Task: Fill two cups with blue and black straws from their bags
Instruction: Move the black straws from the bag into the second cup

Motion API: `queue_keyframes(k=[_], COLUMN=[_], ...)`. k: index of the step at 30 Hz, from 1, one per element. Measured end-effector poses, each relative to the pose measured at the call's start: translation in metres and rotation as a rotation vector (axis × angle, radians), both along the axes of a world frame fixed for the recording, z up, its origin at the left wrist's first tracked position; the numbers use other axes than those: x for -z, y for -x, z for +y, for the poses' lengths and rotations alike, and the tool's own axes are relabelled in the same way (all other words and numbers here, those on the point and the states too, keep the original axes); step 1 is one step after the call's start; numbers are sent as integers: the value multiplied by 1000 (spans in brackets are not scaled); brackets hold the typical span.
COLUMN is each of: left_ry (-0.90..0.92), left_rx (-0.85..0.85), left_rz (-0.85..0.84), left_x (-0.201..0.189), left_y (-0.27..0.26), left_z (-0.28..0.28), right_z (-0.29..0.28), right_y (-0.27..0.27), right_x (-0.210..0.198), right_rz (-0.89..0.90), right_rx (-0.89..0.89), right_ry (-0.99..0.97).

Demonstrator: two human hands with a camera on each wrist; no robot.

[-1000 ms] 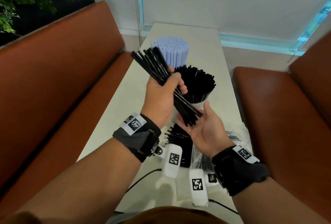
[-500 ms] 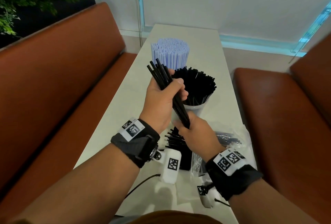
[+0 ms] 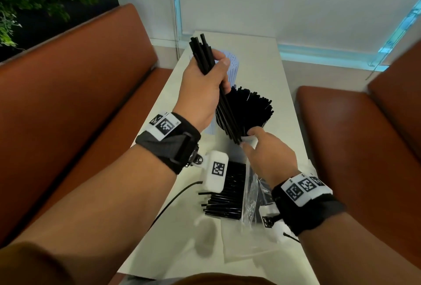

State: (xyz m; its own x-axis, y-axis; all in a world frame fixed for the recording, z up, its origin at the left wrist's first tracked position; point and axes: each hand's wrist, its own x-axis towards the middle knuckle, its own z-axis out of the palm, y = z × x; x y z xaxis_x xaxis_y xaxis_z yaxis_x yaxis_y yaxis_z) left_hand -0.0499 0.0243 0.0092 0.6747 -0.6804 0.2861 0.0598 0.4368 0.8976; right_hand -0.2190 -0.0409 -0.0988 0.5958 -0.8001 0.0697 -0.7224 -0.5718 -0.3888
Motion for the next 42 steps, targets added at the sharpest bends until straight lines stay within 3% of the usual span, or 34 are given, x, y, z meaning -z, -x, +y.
queue_keyframes(k=[6,9,14,17,19,23,25,27,29,32,34,37,42], left_ry=[72,-110,-465,-590,-598,-417,-408,-583,-714,-542,-568,-768,-644], left_rx=[-188,-178,-131,-32,1,-149,-143,-20,76,-90,-197,-130,-141], left_rz=[-37,-187,-587,-636,-609,-669,-886,-1239,-1439,-1385,-1381,-1481,-1427], left_x=[-3,15,47,54,55,43,42,51,61,64,69,89,84], left_y=[-2,2,6,6,2,-3,0,6,8,10,14,15,1], left_z=[-19,-21,-19,-16,-13,-10,-14,-16,-16,-16,-19,-25,-30], right_z=[-13,-14,-14,-13,-13,-14,-13,-12,-11,-12,-13,-11,-11], right_y=[-8,-7,-5,-6,-6,-7,-7,-8,-9,-9,-8,-6,-5], right_x=[12,14,16,17,17,18,18,18,18,18,19,19,19], right_rz=[4,2,12,5,-1,2,-4,-18,-24,-24,-32,-37,-2], right_rx=[-65,-74,-85,-83,-80,-75,-70,-48,-39,-46,-54,-76,-95], right_ry=[-47,-29,-13,-14,-16,-10,-6,-13,-31,-41,-35,8,48])
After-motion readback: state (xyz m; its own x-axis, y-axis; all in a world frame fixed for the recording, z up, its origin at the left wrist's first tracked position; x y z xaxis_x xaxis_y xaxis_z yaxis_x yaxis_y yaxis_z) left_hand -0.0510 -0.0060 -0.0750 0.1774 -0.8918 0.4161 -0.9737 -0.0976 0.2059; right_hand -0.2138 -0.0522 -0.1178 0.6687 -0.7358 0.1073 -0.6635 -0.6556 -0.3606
